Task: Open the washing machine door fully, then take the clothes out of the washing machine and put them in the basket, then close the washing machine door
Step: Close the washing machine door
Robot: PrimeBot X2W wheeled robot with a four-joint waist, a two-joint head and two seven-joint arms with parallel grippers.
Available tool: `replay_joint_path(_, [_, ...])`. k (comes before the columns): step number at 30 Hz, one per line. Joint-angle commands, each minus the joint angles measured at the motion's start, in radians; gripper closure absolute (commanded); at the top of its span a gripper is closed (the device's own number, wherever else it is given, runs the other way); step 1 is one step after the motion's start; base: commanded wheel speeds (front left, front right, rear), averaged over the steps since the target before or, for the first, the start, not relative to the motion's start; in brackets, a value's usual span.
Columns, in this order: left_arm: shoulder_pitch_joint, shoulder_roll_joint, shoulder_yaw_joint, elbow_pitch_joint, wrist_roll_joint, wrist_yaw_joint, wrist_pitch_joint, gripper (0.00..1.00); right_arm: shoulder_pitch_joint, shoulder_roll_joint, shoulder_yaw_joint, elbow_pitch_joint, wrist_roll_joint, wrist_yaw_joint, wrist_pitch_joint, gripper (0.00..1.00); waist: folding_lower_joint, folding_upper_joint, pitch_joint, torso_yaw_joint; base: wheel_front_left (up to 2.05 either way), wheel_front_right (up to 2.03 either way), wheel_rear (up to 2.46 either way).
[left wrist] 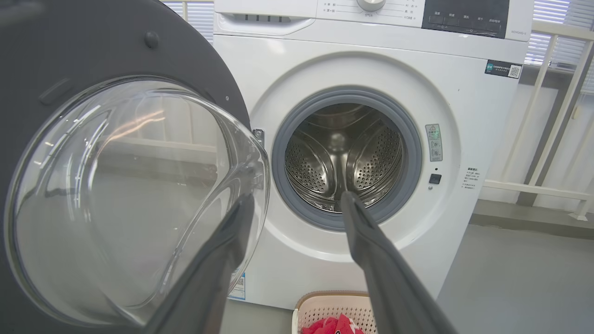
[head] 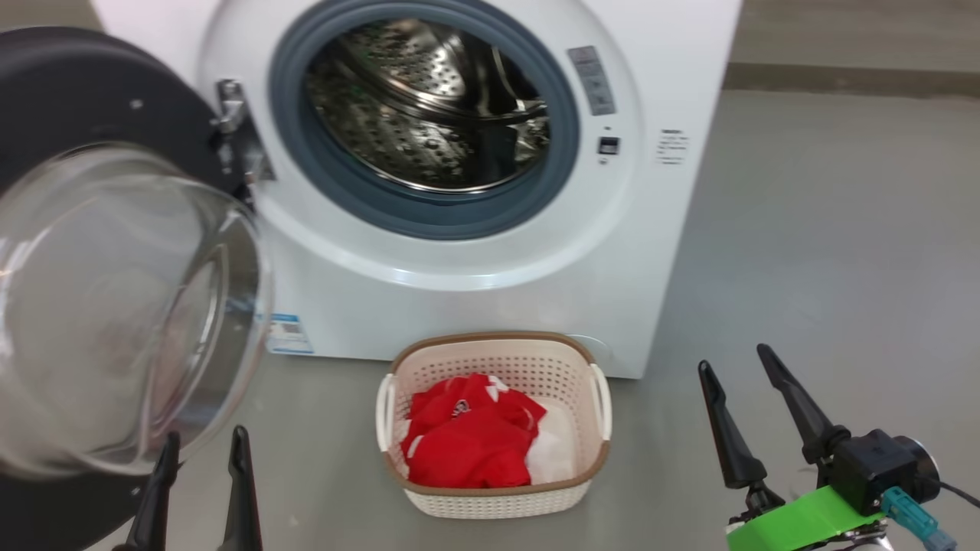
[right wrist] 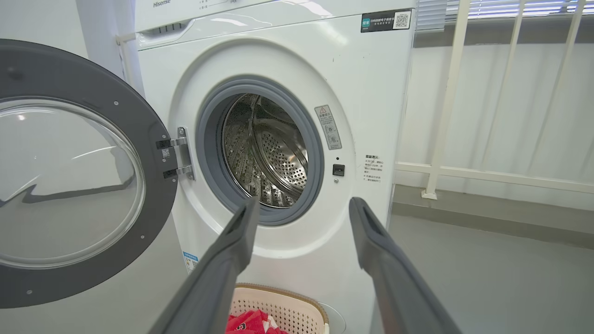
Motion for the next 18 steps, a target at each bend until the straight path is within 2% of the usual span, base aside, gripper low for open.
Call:
replay_joint_path(1, [-0.003,0.006,0.027,-0.032,0.014,0.009,-0.005,0.00,-0.013,-0.007,0.030,-0.023,0.015,0.006,-0.006,0.00,0.0000,0.0000,-0.019,0.055,0.00,0.00,0.00])
replay_joint_path(18, [0.020,0.018,0.023,-0.067,0.031,0.052,0.027,0.00,-0.017,-0.007,0.089,-0.045,0.004,0.006,-0.006,0.00,0.0000,0.0000,-0.024,0.279,0.00,0.00,0.00])
